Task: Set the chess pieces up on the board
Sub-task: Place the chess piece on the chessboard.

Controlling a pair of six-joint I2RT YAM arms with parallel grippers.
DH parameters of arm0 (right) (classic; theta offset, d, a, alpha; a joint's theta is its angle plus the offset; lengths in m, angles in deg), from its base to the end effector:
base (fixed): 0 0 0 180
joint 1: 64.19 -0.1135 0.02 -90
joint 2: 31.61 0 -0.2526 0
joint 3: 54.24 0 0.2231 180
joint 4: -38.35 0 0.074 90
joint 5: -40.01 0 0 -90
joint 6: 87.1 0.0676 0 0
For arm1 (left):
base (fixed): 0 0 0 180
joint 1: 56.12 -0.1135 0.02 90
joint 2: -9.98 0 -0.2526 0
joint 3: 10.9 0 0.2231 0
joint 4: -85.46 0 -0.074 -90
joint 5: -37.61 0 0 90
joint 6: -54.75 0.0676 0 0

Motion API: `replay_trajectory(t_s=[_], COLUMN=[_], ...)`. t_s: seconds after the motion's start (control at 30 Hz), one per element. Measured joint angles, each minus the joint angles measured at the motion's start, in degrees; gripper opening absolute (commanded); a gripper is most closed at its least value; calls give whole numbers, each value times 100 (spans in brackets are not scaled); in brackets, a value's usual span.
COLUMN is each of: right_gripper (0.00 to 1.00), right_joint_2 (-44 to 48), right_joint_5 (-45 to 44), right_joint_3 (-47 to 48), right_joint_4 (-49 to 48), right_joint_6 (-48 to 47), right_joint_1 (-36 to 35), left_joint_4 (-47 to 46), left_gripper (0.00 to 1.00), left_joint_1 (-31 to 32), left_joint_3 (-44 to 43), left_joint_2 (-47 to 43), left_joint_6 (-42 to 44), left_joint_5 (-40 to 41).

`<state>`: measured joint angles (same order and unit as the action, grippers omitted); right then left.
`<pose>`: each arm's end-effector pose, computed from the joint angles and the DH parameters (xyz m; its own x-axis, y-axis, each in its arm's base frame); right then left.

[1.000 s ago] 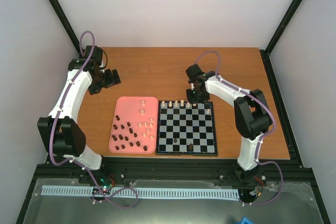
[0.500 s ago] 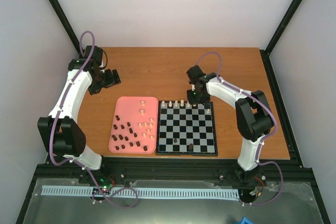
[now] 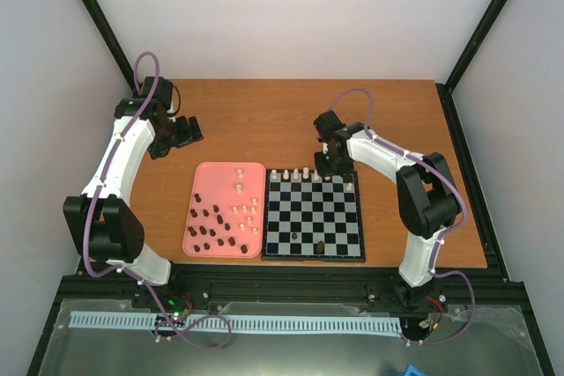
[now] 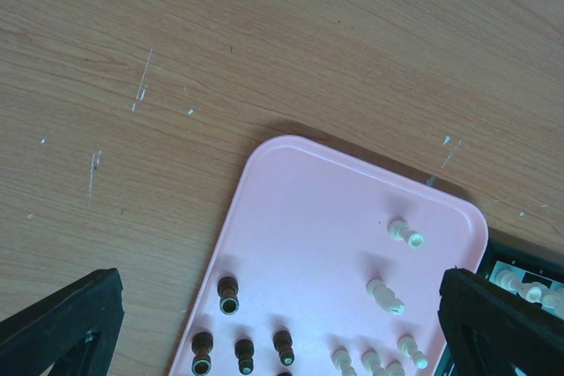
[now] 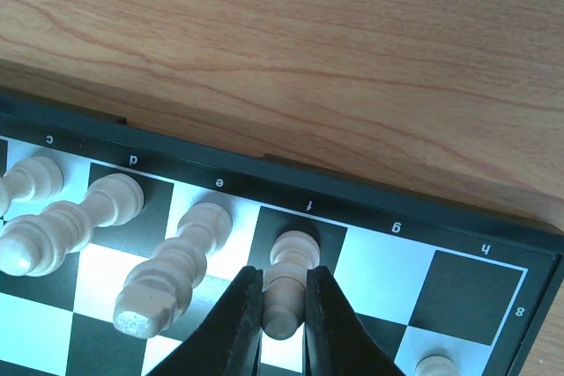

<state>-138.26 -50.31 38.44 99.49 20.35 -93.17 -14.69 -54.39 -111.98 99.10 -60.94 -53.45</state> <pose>0.3022 0.1670 0.1648 -0.9514 -0.1842 -0.2468 -0.2075 0.9756 0.0719 0.2875 -0.0099 0.2811 -0.8506 -0.4079 -0.3318 -0.3680 0.9125 -0.1786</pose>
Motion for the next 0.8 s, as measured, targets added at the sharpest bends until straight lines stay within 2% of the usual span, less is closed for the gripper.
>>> replay_trajectory(t_s=[0.13,0.37,0.63,0.8], right_gripper=[34,55,61,61], right_joint_2=[0,0,190,610], right_joint_5=[11,-44,-146,-289], right_joint_3=[-4,-35,20,466], right_joint_4=[11,188,586,1029], right_joint_6=[28,70,42,7], right_joint_1=[0,0,0,-2], left_joint_4=[0,0,0,0], left_gripper=[100,100,100,100], left_joint_1=[0,0,0,0], left_joint_3=[0,0,0,0], left_joint_2=[0,2,2,2], left_joint_6=[0,0,2,0], left_joint_5=[0,0,2,7])
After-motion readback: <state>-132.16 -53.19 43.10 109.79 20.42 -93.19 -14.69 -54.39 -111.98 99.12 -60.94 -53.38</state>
